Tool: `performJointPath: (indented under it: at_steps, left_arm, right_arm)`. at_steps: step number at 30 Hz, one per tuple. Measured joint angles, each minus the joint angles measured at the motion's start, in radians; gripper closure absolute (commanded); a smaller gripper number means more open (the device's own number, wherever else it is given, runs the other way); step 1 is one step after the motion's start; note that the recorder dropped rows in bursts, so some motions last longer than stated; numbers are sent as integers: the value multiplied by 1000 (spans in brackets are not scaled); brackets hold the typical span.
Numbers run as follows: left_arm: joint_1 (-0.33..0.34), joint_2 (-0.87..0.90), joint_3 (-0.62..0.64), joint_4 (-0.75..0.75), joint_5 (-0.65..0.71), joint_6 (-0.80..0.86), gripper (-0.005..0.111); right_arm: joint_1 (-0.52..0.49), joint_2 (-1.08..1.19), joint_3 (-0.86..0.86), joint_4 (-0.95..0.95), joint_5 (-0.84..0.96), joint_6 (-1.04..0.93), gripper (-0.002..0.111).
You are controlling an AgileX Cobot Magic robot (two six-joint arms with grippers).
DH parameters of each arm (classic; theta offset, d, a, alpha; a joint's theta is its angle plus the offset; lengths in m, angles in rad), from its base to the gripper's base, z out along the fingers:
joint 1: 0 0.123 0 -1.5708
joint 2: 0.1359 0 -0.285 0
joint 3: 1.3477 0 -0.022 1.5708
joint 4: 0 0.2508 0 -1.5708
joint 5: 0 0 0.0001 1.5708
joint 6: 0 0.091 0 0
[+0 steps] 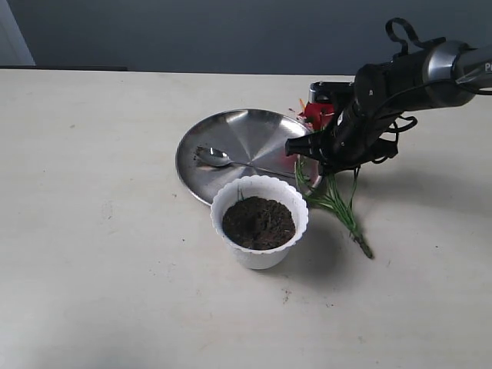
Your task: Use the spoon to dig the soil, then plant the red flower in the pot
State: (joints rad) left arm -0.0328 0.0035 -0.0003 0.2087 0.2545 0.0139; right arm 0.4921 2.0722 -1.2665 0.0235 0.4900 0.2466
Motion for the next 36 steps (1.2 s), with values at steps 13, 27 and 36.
performJointPath:
  at_steps: [13,27,36]
  left_arm:
    - [0,0,0,0,0,0,106]
    - [0,0,0,0,0,0,106]
    - [0,0,0,0,0,0,106]
  right_arm:
    - [0,-31,0,-36,68,-3,109]
    - [0,-95,0,-41,54,-3,109]
    - [0,-299,88,-54,-172,-7,109]
